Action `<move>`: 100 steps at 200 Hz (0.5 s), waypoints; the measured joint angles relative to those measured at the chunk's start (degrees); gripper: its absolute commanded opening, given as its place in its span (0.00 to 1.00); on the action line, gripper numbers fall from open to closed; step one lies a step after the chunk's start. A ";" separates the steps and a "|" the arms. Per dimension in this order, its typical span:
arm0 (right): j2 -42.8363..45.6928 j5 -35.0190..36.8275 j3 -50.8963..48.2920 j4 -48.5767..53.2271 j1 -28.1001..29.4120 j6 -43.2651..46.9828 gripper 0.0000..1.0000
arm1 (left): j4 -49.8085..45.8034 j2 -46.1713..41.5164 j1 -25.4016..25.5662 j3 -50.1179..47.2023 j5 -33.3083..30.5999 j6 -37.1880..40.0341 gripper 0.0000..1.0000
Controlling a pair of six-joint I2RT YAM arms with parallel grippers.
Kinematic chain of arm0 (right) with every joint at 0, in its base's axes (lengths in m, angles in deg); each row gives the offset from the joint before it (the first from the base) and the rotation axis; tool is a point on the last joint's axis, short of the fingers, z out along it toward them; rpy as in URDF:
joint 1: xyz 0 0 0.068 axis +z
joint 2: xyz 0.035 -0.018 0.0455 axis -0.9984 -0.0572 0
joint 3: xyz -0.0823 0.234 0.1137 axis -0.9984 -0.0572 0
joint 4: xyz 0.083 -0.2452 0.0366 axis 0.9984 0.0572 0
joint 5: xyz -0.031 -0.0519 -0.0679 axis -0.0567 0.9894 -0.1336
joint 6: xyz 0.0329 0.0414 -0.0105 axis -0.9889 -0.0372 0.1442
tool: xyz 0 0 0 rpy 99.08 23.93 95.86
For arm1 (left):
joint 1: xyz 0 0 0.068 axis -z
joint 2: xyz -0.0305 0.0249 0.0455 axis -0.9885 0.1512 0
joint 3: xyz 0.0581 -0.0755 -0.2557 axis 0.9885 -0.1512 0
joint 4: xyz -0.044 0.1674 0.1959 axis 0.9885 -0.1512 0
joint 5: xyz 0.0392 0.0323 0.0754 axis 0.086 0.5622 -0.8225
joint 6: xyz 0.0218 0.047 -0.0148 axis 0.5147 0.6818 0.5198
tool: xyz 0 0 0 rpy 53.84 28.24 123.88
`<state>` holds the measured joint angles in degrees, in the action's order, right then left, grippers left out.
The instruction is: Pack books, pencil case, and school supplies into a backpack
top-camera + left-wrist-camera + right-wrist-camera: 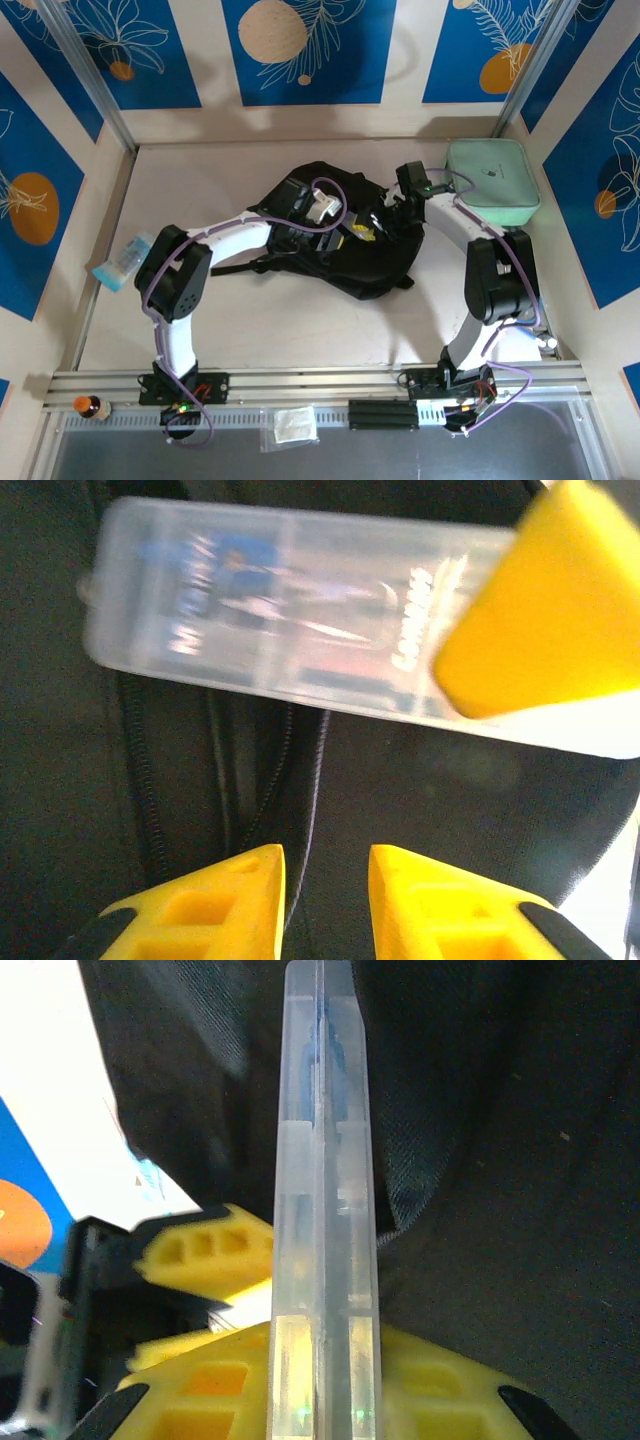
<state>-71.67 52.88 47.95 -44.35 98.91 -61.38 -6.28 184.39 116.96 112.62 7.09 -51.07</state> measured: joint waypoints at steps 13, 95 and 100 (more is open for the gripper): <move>2.01 0.00 -2.67 -0.28 -1.09 1.11 0.06 | -0.55 -0.37 -0.17 0.02 -0.17 0.02 0.30; 4.11 -0.87 -8.70 -4.96 -3.02 4.79 0.06 | -7.54 0.15 -0.37 6.71 -10.91 -0.13 0.49; 4.09 -0.92 -8.79 -5.05 -3.06 5.03 0.06 | -8.04 0.57 -0.17 7.65 -11.85 -0.11 0.51</move>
<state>-67.58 51.96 39.17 -49.39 95.85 -56.36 -14.32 184.96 116.79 120.27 -4.76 -51.18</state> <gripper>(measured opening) 0.205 0.477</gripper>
